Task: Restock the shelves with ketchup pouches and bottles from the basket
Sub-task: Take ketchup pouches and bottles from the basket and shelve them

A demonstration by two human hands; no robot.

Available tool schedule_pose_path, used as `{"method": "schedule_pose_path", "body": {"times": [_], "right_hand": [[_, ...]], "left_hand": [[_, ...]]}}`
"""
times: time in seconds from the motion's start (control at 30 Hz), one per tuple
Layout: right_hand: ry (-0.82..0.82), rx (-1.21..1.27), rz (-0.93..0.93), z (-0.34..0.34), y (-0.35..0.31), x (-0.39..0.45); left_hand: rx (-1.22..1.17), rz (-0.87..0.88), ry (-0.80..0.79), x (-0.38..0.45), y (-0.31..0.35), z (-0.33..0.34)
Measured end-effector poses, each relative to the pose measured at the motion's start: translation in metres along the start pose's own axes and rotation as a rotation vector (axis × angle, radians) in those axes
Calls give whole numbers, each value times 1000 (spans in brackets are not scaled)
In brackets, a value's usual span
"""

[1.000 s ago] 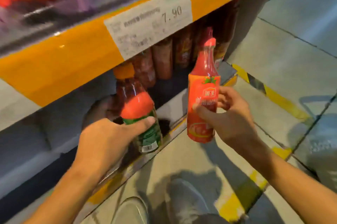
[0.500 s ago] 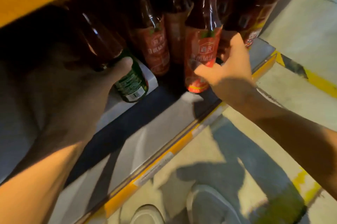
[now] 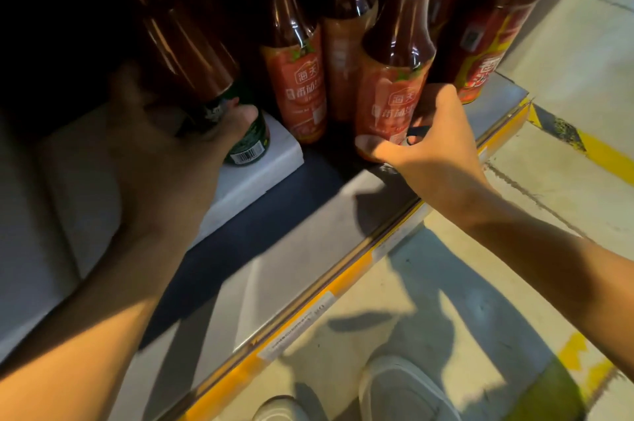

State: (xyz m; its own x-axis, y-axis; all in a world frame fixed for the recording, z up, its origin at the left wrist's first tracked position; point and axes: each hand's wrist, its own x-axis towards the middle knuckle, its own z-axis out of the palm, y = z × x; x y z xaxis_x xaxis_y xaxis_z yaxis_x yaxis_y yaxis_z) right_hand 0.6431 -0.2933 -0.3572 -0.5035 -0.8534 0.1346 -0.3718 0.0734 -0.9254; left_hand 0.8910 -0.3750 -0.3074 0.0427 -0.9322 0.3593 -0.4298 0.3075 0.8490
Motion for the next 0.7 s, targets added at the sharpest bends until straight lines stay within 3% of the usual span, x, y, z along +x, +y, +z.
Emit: {"method": "schedule_pose_path", "body": {"times": [0.23,0.7], "right_hand": [[39,-7,1,1,3,1],[10,-57,21,1,13,14]], "left_hand": [[-99,-169,-158,-7,-9,10],[-307,-205,-341,5,-6,15]]}}
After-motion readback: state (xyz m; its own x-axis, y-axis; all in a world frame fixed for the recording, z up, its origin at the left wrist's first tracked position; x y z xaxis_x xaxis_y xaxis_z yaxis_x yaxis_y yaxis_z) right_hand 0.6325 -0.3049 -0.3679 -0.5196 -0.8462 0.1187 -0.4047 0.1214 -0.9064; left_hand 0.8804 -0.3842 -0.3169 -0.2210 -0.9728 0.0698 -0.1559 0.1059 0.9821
